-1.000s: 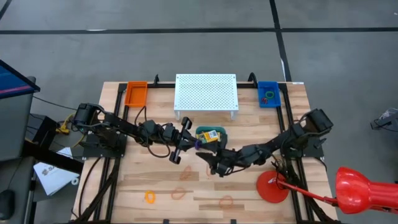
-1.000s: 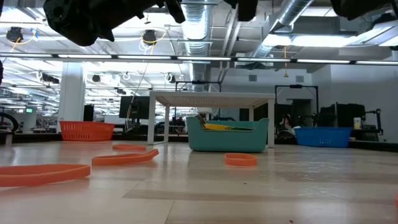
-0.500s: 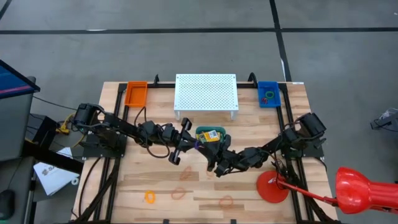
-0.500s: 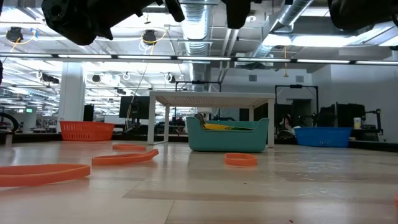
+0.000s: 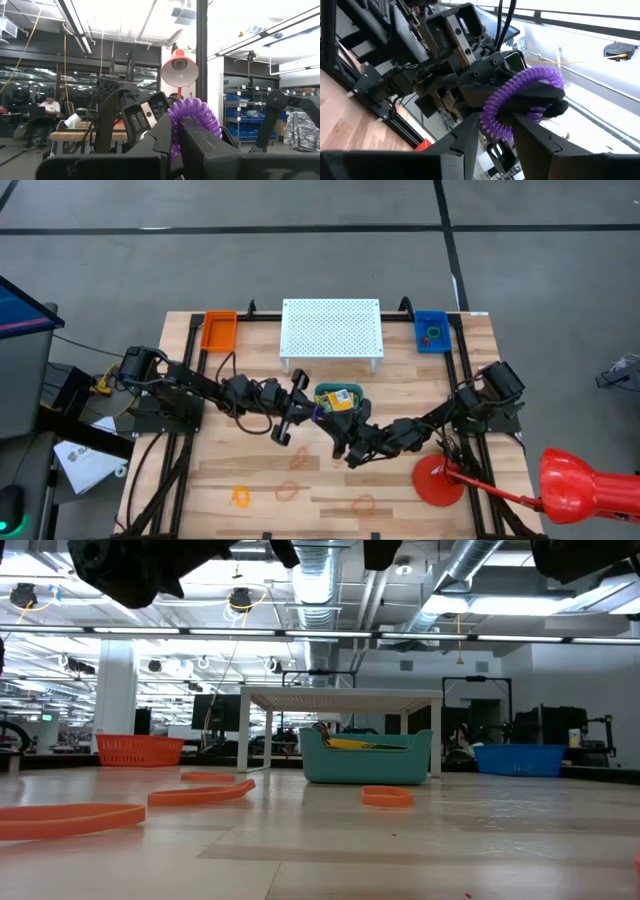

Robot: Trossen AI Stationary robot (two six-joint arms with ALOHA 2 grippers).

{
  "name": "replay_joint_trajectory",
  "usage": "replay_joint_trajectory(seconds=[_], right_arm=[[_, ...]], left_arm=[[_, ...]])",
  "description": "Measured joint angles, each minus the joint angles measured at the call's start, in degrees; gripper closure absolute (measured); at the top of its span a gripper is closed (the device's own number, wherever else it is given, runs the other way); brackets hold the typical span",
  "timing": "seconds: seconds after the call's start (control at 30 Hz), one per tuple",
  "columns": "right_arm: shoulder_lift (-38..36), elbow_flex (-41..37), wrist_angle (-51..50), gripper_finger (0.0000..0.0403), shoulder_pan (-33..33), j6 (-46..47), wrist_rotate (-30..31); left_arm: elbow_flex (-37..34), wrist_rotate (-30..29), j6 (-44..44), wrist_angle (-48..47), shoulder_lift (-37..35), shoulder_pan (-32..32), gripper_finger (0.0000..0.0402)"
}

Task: Pick & Place Office Desk Supplies
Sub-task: Put the purple keychain into the blue bin

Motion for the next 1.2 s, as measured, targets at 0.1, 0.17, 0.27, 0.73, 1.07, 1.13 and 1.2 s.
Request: replay_joint_trajectory(seconds=[0.1, 0.17, 0.27, 0.73, 1.07, 1.13, 1.2], right_arm=[[0.00, 0.00, -1.20, 0.0289, 0.42, 0.55, -1.01], [0.00, 0.00, -1.26, 0.0289, 0.59, 0.60, -1.07], [0.00, 0.00, -1.28, 0.0289, 0.60, 0.98, -1.13], [-0.02, 1.41, -2.68, 0.0289, 0.56, 1.31, -1.24], [-0.02, 3.91, -9.18, 0.0289, -0.20, 3.84, -1.31], [-0.02, 3.91, -9.17, 0.0289, -0.20, 3.84, -1.32], [-0.02, 3.91, -9.20, 0.0289, -0.20, 3.84, -1.19]], left_arm=[[0.00, 0.02, 0.00, -0.04, 0.00, -0.01, 0.0391], [0.00, 0.02, 0.00, -0.04, 0.00, -0.01, 0.0391], [0.00, 0.02, 0.00, -0.07, 0.00, -0.01, 0.0391], [0.02, -1.14, 0.07, -2.16, 0.00, -0.01, 0.0391], [0.04, -1.21, 0.13, -2.22, -0.02, -0.06, 0.0391], [0.04, -1.21, 0.13, -2.31, -0.02, -0.20, 0.0391], [0.04, -1.23, 0.07, -2.40, -0.02, -0.20, 0.0391]])
